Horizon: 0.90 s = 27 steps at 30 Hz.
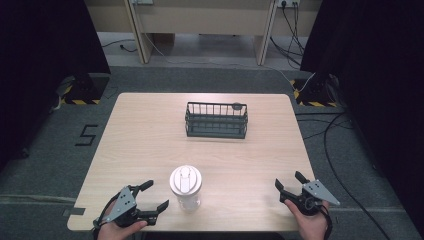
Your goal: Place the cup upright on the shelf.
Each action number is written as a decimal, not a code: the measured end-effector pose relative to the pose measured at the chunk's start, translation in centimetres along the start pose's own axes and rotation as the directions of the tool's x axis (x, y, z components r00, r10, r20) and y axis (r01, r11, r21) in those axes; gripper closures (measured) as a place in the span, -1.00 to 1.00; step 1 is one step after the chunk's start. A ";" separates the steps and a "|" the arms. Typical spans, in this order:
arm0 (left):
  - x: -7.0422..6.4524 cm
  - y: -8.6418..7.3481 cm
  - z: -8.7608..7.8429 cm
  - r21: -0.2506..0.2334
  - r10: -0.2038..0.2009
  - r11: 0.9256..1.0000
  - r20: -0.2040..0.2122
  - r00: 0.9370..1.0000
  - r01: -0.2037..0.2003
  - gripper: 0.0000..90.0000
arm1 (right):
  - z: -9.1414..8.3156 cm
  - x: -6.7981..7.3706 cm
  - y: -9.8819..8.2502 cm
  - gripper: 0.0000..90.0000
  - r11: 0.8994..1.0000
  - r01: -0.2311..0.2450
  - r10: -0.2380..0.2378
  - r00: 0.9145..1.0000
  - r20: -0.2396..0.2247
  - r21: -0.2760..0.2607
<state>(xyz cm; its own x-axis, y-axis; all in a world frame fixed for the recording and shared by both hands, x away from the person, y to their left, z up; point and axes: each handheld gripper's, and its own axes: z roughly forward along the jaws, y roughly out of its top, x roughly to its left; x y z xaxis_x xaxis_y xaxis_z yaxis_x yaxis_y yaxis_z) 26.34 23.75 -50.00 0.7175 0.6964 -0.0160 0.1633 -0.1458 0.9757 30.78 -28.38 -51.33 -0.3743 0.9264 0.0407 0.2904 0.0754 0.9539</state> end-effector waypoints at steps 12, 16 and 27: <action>-1.6 0.3 1.2 0.001 0.024 1.000 0.059 0.998 -0.024 -0.68 | 0.1 0.0 0.0 -0.60 1.000 -0.007 0.007 1.000 -0.001 0.006; -1.9 0.4 1.6 0.002 0.028 1.000 0.070 0.997 -0.028 -0.68 | 0.1 0.0 0.0 -0.60 1.000 -0.009 0.009 1.000 -0.002 0.005; -1.9 0.7 2.8 0.017 0.020 1.000 0.086 0.996 -0.021 -0.68 | 0.1 0.0 0.0 -0.60 1.000 -0.014 0.014 1.000 -0.005 0.008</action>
<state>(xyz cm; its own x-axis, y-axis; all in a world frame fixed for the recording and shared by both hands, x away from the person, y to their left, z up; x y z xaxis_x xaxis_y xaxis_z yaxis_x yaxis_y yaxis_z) 27.01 20.33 -49.91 0.7758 0.6307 -0.0156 0.1598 -0.1725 0.9720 30.91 -28.32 -51.32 -0.3750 0.9254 0.0553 0.3023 0.0657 0.9509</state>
